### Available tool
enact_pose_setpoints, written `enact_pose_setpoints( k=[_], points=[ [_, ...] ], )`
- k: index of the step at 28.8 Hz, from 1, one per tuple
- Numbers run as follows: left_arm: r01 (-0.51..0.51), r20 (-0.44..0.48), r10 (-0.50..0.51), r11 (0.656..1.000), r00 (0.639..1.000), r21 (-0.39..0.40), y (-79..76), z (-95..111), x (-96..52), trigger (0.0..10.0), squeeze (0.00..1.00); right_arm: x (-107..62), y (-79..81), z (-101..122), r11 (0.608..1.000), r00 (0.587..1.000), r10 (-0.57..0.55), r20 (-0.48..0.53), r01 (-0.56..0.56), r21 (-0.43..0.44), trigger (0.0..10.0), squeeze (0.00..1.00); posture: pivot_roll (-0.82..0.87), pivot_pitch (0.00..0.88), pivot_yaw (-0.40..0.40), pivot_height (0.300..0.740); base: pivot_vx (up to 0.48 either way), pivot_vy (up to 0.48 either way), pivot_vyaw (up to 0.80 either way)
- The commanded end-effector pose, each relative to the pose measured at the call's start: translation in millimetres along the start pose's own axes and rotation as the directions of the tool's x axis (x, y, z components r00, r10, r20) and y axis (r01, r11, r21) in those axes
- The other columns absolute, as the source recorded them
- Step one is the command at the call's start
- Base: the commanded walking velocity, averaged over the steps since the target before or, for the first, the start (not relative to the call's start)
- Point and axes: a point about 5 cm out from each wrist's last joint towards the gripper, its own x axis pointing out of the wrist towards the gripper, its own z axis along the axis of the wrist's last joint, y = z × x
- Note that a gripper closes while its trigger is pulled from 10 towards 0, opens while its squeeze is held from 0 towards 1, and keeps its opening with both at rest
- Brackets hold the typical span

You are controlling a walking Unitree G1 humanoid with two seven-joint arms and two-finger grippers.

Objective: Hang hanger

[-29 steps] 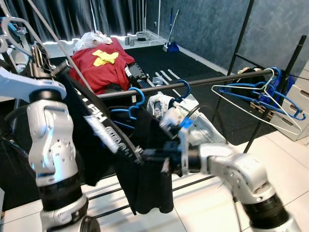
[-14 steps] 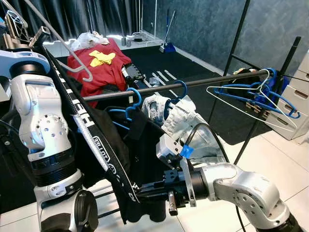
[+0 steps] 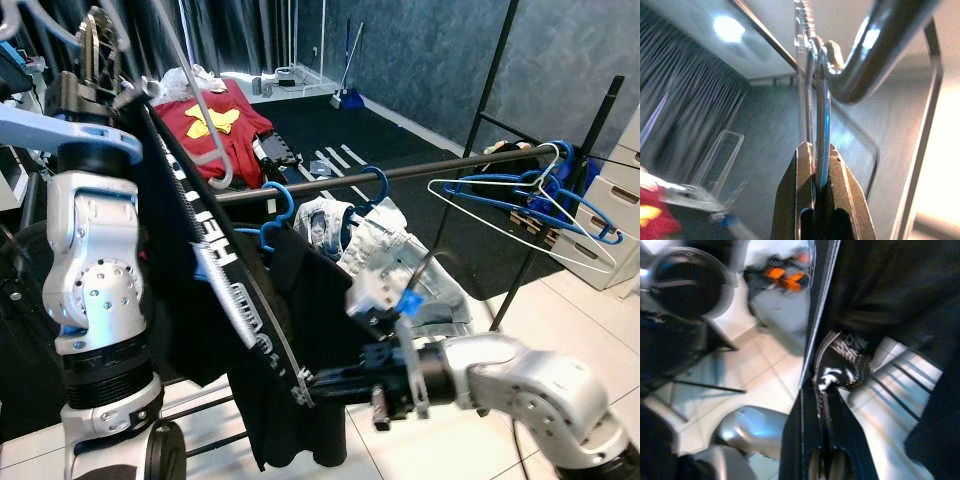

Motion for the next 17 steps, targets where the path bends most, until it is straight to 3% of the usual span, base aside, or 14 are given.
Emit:
enact_pose_setpoints(
  k=[1, 4, 5, 6, 8, 9, 11, 17],
  points=[
    [0.061, -0.025, -0.058, 0.987, 0.998, 0.152, 2.5, 4.3, -0.6, 10.0, 0.00, -33.1, -27.6, 1.9, 0.981, 0.981, -0.193, 0.009, 0.193, 0.019, 0.0, 0.00, -0.20, 0.000, -0.024, 0.740, 0.000, 0.000, 0.00],
    [0.061, -0.025, -0.058, 0.987, 0.998, 0.152, 2.5, 4.3, -0.6, 10.0, 0.00, -33.1, -27.6, 1.9, 0.981, 0.981, -0.193, 0.009, 0.193, 0.019, 0.0, 0.00, -0.20, 0.000, -0.024, 0.740, 0.000, 0.000, 0.00],
    [0.081, -0.046, -0.073, 0.978, 0.996, 0.193, 4.5, 2.9, -2.1, 10.0, 0.00, -44.0, -35.5, 3.8, 0.967, 0.967, -0.253, 0.015, 0.252, 0.020, 0.0, 0.00, -0.20, 0.000, -0.024, 0.740, 0.000, 0.000, 0.00],
    [0.081, -0.046, -0.073, 0.978, 0.996, 0.193, 4.5, 2.9, -2.1, 10.0, 0.00, -44.0, -35.5, 3.8, 0.967, 0.967, -0.253, 0.015, 0.252, 0.020, 0.0, 0.00, -0.20, 0.000, -0.024, 0.740, 0.000, 0.000, 0.00],
    [0.110, -0.104, -0.085, 0.957, 0.991, 0.268, 11.2, 0.1, -5.6, 10.0, 0.00, -81.0, -56.1, 11.4, 0.903, 0.902, -0.429, 0.041, 0.428, 0.026, 0.0, 0.00, -0.20, 0.000, -0.021, 0.740, 0.000, 0.000, 0.00],
    [0.110, -0.104, -0.085, 0.957, 0.991, 0.268, 11.2, 0.1, -5.6, 10.0, 0.00, -81.0, -56.1, 11.4, 0.903, 0.902, -0.429, 0.041, 0.428, 0.026, 0.0, 0.00, -0.20, 0.000, -0.021, 0.740, 0.000, 0.000, 0.00],
    [0.114, -0.120, -0.084, 0.954, 0.989, 0.276, 14.2, 1.0, -6.9, 10.0, 0.00, -104.5, -65.3, 15.3, 0.851, 0.849, -0.525, 0.054, 0.524, 0.030, 0.0, 0.00, -0.20, 0.000, -0.022, 0.740, 0.000, 0.000, 0.00],
    [0.118, -0.129, -0.085, 0.955, 0.988, 0.273, 14.6, 2.4, -8.2, 10.0, 0.00, -119.3, -70.4, 17.2, 0.813, 0.810, -0.583, 0.063, 0.581, 0.037, 0.0, 0.00, -0.20, 0.000, -0.021, 0.740, 0.000, 0.000, 0.00]
  ],
)
